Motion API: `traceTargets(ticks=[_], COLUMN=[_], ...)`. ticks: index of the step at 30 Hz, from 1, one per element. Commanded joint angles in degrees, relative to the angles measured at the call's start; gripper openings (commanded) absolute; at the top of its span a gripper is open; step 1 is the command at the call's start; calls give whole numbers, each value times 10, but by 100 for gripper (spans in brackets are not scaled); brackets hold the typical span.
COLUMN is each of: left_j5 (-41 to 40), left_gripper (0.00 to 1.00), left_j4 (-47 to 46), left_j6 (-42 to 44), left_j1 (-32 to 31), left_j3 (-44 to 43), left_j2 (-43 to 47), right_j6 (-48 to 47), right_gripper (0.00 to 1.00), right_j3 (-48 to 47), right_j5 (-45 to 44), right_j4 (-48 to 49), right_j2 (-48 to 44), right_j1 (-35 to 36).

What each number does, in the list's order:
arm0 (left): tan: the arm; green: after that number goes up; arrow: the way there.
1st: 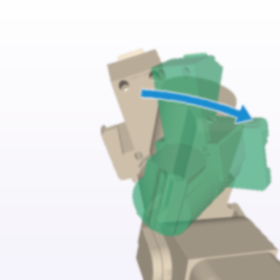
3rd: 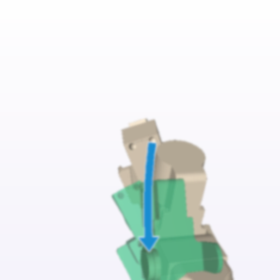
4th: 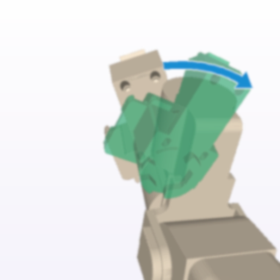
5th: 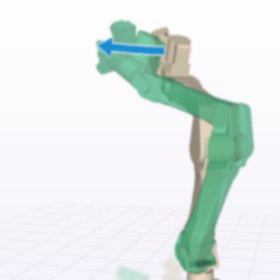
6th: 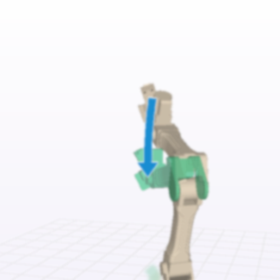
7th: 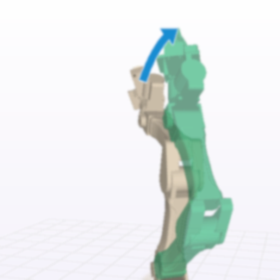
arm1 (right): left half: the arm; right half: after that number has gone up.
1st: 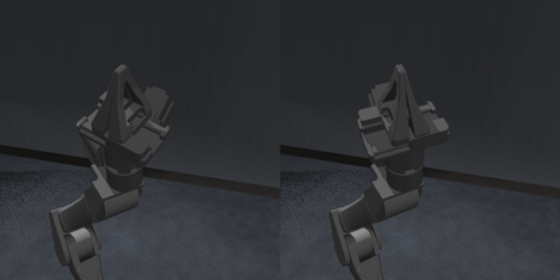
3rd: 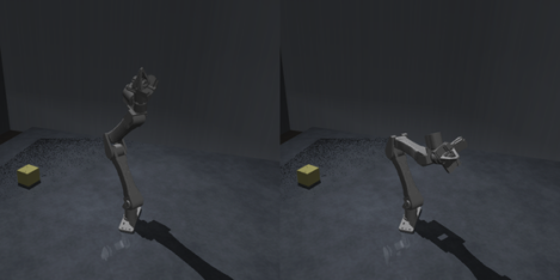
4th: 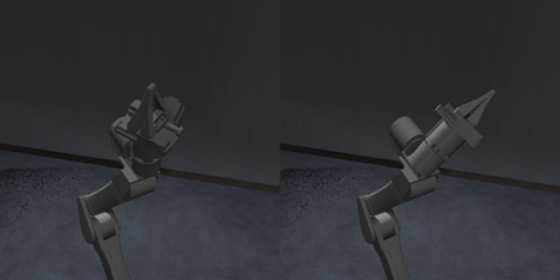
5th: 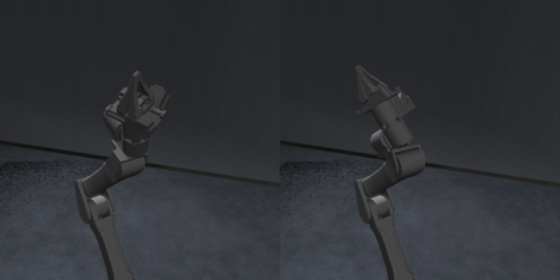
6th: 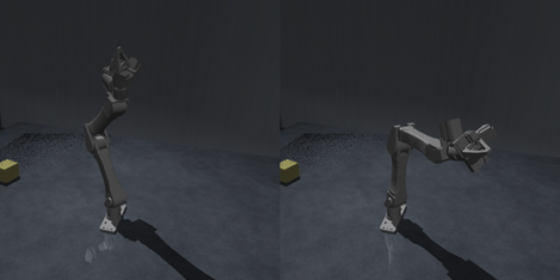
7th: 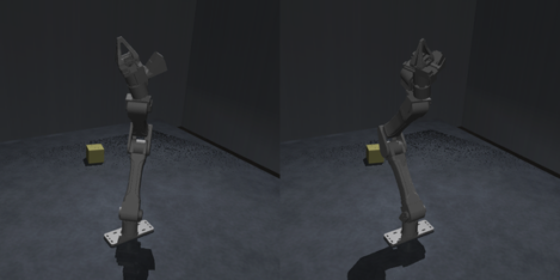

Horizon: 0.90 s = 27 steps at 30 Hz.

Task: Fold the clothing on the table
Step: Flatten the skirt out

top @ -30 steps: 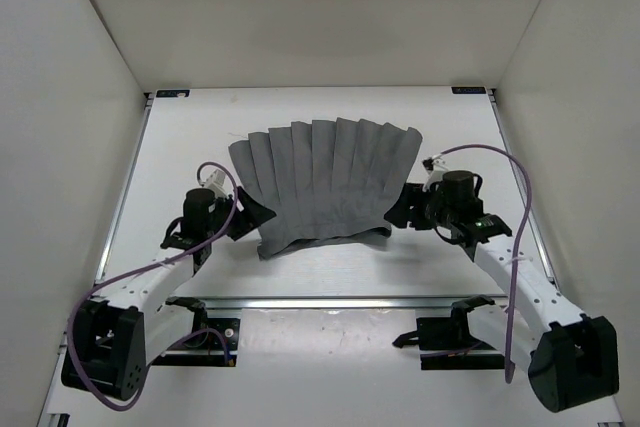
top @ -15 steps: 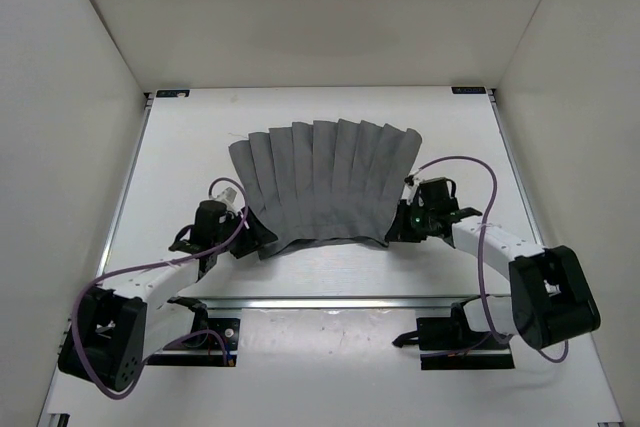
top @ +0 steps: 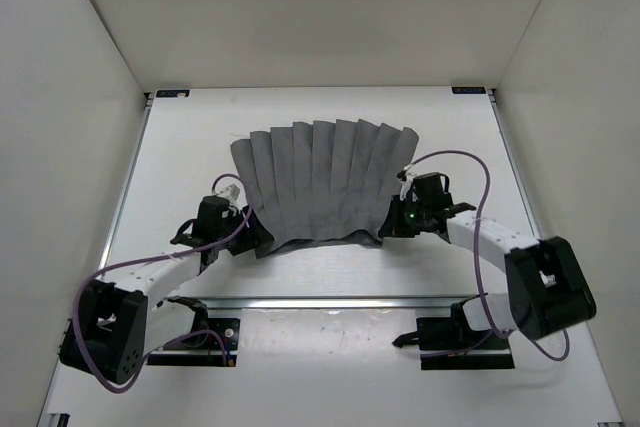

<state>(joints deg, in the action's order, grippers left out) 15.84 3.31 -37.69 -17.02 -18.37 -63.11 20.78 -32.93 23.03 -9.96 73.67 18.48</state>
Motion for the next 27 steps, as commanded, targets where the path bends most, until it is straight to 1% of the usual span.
traceTargets(ticks=[1,4,9,11,12,14,16,17,18,19,20,21,23,25,27], left_j5=[-69,-105,-149,-151,-148,-150,-139,-134,-116,-104,-97,-77,-67,-51,-27], left_gripper=[63,63,61,56,57,56,59,61,61,61,62,62,64,66,65], left_j4=[85,122,159,164,163,167,171,173,176,176,179,177,180,183,170], left_j6=[49,76,114,126,123,126,128,128,128,125,119,112,105,91,75], left_j1=[-5,-12,-5,0,2,-6,-8,-1,1,4,4,3,1,-6,-16], left_j3=[-28,-51,-71,-77,-76,-87,-97,-103,-106,-112,-116,-118,-120,-107,-89], left_j2=[-18,-35,-37,-39,-38,-40,-36,-32,-22,-12,-5,17,25,26,27], right_j6=[-2,-2,-9,-16,-19,-19,-26,-31,-40,-43,-37,-33,-25,-15,-17], right_gripper=[0,0,0,0,0,0,0,2,8,13,24,30,35,37,37], right_j3=[-20,-20,-20,-28,-28,-43,-57,-67,-72,-73,-73,-78,-78,-81,-79], right_j5=[0,-41,-136,-169,-182,-189,-171,-150,-135,-99,-68,-52,-47,-49,-43], right_j4=[7,-26,-78,-101,-110,-124,-136,-141,-133,-121,-120,-105,-105,-114,-119], right_j2=[64,92,75,74,77,75,60,40,31,8,-16,-41,-61,-78,-84], right_j1=[10,5,-6,-16,-19,-26,-24,-22,-20,-15,-20,-20,-19,-27,-46])
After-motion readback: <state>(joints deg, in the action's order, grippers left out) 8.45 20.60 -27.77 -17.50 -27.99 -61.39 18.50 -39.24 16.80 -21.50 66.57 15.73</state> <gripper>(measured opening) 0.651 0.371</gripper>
